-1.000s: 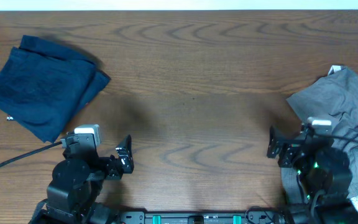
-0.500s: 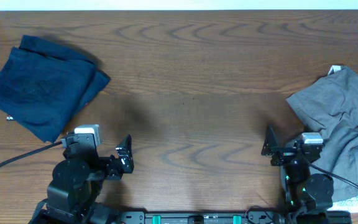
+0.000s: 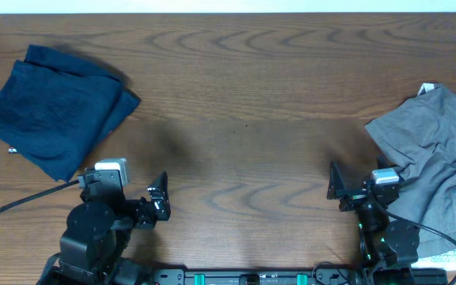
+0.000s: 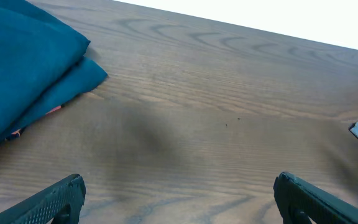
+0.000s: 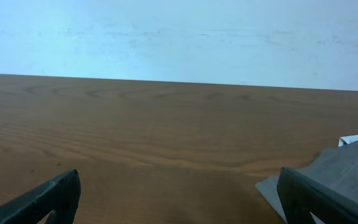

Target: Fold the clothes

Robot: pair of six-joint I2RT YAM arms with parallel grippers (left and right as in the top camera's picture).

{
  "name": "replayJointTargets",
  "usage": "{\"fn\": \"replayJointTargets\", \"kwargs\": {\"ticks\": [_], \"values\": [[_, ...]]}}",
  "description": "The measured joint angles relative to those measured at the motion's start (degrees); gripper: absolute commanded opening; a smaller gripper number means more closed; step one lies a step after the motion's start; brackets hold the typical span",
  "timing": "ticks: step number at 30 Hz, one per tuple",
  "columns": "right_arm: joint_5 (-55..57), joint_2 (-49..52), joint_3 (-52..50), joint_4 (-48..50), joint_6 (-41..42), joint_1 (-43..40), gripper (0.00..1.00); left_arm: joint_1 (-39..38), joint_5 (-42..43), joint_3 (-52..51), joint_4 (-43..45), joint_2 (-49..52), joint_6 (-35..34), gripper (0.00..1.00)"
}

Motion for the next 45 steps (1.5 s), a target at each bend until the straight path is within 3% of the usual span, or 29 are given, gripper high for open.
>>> {"fn": "replayJointTargets", "kwargs": {"ticks": [25,31,40,45], "values": [[-0.11,0.02,0.00,0.04,0.24,0.00,0.99,0.22,-0.17,0.00,-2.25,-0.02,0.37,0.98],[-0.11,0.02,0.00,0.11,0.26,0.00,0.99,7.76,-0.37,-3.56,-4.48,-2.36,0.85,0.98],[-0.13,0.02,-0.09,0.17,0.26,0.00,0.99,14.14,-0.17,-25.33,11.50,-16.20,1.03,0.98],[-0.15,0.02,-0.09,0.17,0.26,0.00,0.99,15.82,-0.07,-35.74,27.08,-22.10,1.07,0.98]]}}
